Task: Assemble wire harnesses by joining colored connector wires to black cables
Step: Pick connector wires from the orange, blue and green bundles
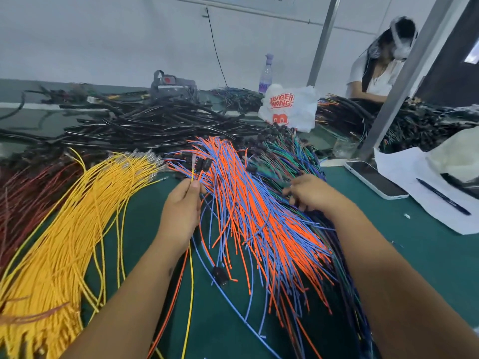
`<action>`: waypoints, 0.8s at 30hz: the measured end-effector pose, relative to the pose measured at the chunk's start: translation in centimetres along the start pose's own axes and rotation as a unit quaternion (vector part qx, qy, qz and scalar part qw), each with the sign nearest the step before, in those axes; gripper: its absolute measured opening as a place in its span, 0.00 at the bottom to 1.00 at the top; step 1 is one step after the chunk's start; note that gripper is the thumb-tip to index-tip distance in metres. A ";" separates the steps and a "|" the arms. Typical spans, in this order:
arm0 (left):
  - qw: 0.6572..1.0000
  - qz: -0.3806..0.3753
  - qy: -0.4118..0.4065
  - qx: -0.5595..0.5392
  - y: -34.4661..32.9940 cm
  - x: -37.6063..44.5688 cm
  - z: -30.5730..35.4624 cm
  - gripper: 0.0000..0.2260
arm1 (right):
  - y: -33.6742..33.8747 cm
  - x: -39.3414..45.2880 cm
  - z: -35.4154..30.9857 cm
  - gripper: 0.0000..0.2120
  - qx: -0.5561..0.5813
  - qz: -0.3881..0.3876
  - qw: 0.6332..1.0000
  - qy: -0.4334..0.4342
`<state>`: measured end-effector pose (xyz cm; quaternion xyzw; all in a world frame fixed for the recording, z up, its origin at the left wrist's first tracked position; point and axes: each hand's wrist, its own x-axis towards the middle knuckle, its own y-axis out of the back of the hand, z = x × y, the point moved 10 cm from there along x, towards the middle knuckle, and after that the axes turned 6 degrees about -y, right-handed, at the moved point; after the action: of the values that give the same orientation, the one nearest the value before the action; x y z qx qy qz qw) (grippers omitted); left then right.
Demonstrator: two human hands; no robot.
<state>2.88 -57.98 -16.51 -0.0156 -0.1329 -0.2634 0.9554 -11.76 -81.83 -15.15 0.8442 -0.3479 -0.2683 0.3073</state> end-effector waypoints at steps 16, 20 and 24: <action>1.000 0.002 0.012 -0.029 0.0 -0.1 -0.2 0.14 | 13.4 -8.6 -12.4 0.17 0.448 0.159 0.829 0.295; 0.999 0.011 0.023 -0.044 0.1 -0.1 -0.4 0.14 | 7.9 -4.6 -9.8 0.16 0.282 0.097 0.941 0.161; 0.998 0.017 0.030 -0.054 0.5 -0.4 -0.3 0.13 | 0.0 -2.6 -5.4 0.07 0.080 -0.097 0.988 0.088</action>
<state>2.83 -57.38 -16.91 -0.0612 -0.0894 -0.2541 0.9611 -9.72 -78.06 -10.91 0.9161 -0.2565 -0.1928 0.2406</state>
